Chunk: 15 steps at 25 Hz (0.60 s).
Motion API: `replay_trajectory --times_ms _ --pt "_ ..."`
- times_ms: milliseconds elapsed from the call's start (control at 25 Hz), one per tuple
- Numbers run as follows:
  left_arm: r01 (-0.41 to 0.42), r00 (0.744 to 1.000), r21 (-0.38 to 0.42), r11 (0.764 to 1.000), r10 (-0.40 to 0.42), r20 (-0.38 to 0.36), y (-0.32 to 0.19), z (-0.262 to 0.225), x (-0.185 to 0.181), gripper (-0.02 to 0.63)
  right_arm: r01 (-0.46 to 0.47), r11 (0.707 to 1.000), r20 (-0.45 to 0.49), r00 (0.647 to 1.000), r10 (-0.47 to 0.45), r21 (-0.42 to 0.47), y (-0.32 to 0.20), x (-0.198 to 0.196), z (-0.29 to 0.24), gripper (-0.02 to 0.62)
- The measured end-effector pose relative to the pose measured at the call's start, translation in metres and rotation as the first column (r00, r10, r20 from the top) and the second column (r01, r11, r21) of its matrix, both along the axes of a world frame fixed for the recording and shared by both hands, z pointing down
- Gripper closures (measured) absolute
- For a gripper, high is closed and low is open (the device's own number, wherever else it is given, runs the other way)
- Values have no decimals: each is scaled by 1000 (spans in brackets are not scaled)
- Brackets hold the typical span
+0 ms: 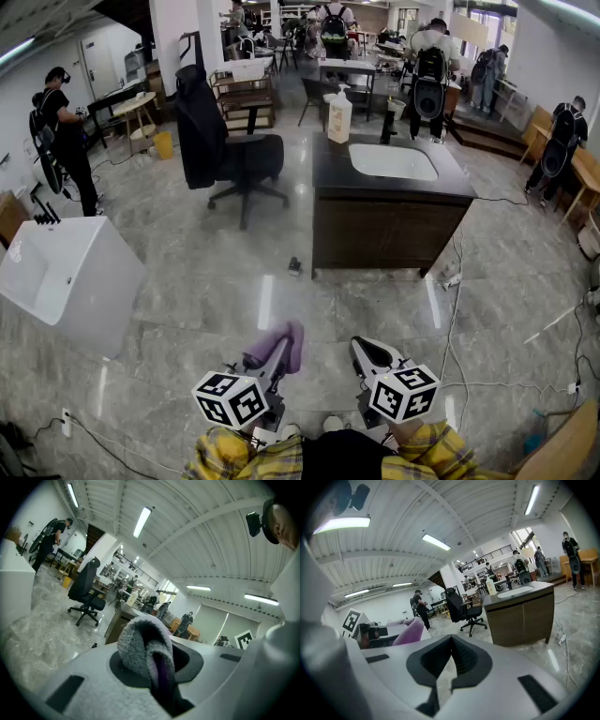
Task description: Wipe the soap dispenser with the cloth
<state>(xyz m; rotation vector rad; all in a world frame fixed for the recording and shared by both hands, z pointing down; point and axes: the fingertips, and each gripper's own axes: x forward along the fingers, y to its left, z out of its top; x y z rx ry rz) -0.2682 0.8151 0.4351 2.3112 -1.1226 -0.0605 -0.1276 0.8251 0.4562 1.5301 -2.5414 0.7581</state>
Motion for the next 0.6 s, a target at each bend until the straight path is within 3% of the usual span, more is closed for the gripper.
replay_trajectory --times_ms 400,600 --pt "-2 1000 -21 1000 2 -1 5 3 -23 557 2 1000 -11 1000 -2 -17 3 -23 3 591" --pt "-10 1000 -26 1000 10 4 6 7 -41 557 -19 999 74 997 21 -33 3 -39 4 589"
